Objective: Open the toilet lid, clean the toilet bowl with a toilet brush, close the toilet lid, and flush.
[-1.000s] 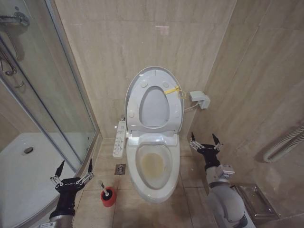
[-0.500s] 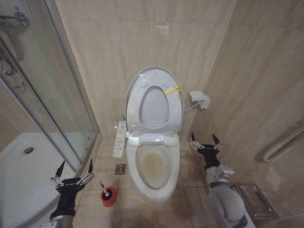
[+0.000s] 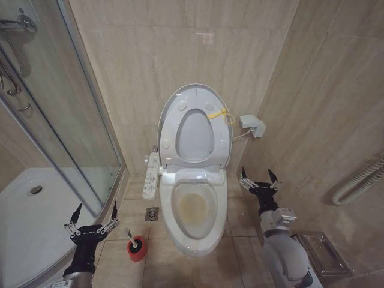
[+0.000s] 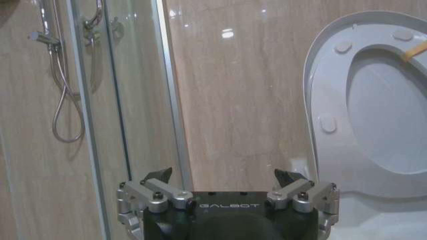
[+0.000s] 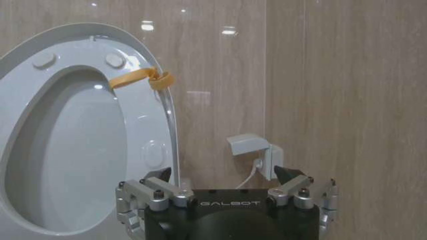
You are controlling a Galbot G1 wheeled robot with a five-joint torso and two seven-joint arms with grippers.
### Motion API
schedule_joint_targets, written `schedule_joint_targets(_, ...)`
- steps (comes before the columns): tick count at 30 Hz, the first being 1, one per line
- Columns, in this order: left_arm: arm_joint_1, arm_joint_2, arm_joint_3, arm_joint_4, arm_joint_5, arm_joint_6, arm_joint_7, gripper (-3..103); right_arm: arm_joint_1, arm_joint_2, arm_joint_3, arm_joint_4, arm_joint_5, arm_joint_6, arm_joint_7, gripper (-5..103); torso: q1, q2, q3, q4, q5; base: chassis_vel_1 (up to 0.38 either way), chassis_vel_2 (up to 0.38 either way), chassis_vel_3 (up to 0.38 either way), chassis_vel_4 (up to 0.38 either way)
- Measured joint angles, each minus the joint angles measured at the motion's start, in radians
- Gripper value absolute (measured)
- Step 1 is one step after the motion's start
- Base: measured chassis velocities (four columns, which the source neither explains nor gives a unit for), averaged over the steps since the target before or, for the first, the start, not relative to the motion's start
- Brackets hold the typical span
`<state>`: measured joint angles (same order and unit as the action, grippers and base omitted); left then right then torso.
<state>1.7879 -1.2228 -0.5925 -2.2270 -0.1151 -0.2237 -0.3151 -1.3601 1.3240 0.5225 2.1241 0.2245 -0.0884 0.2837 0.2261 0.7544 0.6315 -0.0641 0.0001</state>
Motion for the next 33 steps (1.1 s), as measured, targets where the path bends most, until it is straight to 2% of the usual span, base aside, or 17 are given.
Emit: schedule_joint_targets(33, 0.0, 0.0, 0.0, 0.0, 0.0, 0.0, 0.0, 100, 0.0, 0.0, 0.0, 0.0, 0.0, 0.0, 0.0, 100, 0.0, 0.0, 0.0, 0.0, 0.0, 0.0, 0.0, 0.0, 0.0)
